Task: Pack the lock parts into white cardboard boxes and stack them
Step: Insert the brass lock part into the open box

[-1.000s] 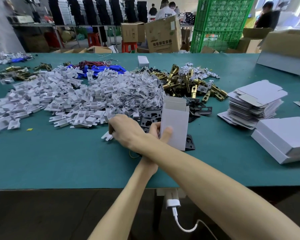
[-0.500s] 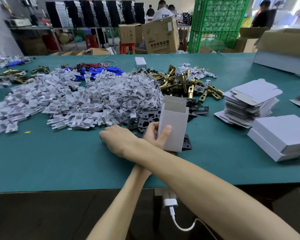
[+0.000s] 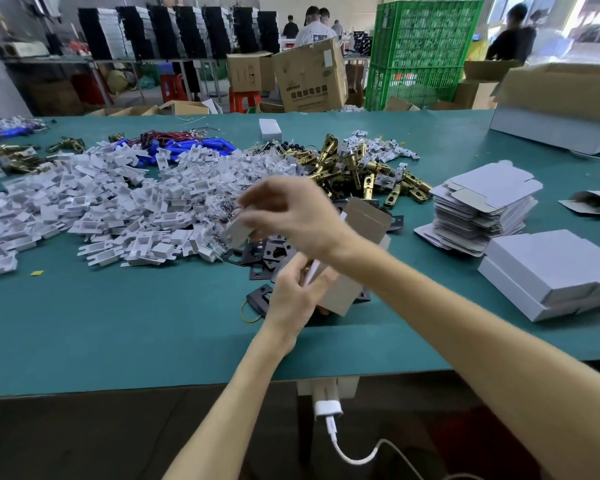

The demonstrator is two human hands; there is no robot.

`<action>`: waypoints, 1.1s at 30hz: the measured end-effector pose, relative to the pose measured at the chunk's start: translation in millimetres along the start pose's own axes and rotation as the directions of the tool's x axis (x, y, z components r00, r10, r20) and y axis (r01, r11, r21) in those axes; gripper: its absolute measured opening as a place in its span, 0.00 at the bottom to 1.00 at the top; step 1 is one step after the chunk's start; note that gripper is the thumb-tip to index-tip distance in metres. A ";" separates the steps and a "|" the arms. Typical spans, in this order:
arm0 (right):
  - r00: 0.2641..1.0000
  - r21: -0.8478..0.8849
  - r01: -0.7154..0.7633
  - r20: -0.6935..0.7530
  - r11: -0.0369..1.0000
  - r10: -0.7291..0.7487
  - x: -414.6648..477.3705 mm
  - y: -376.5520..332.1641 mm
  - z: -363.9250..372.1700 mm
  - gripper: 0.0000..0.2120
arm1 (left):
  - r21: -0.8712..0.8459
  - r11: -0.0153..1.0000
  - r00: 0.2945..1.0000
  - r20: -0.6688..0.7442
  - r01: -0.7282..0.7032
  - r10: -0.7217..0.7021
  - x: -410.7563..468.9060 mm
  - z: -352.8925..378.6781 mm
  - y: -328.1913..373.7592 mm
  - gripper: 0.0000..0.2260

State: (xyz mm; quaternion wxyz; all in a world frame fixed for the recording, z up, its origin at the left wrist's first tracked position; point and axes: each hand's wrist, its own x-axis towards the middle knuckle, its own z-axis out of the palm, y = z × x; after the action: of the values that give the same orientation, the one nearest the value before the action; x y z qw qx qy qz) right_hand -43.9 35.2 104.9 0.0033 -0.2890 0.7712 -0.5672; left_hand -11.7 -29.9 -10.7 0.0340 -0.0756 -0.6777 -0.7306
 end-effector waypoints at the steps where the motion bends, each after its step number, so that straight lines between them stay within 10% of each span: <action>1: 0.999 0.013 0.017 -0.046 1.000 -0.016 -2.2 -3.6 -15.5 0.11 | 0.000 1.000 1.000 -0.005 0.005 -0.005 0.4 0.0 -0.7 0.08; 10: 0.939 -0.058 0.020 -0.343 0.998 -0.039 -33.8 -6.2 -109.4 0.06 | -0.049 0.999 0.999 0.030 -0.008 0.010 1.5 -3.7 -2.1 0.14; 33: 0.962 -0.394 -0.211 -0.247 0.894 0.118 -0.9 18.3 -102.7 0.06 | -0.363 0.863 0.933 0.211 0.351 -0.291 3.1 -19.5 5.7 0.24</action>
State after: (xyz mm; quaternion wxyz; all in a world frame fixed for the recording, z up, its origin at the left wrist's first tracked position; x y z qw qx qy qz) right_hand -85.4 128.7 125.1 -0.0943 -0.1529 0.8918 -0.4152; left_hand -15.1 -49.6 -5.9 -0.1549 -0.0211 -0.5199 -0.8398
